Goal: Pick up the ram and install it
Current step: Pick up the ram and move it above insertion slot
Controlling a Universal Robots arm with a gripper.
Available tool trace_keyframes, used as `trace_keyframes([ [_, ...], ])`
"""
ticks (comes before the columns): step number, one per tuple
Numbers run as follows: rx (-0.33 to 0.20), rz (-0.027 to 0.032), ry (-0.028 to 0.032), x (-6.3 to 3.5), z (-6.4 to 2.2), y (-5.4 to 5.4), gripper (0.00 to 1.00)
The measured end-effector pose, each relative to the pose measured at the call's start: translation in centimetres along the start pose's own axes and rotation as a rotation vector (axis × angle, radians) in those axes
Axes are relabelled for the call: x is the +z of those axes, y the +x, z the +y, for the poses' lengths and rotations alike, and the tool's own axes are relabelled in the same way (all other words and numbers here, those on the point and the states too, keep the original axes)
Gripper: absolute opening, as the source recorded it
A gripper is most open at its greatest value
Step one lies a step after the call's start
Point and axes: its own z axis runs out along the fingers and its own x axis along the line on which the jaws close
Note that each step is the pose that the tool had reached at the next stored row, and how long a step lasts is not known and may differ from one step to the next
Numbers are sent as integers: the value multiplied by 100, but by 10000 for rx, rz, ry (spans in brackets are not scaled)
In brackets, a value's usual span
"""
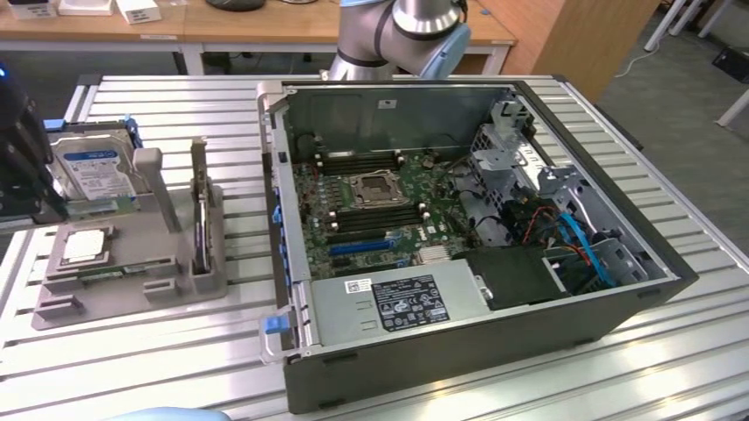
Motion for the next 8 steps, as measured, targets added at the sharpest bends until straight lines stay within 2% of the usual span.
trace_keyframes([
  [8,89,-2,10,-123,-1,-11,13],
])
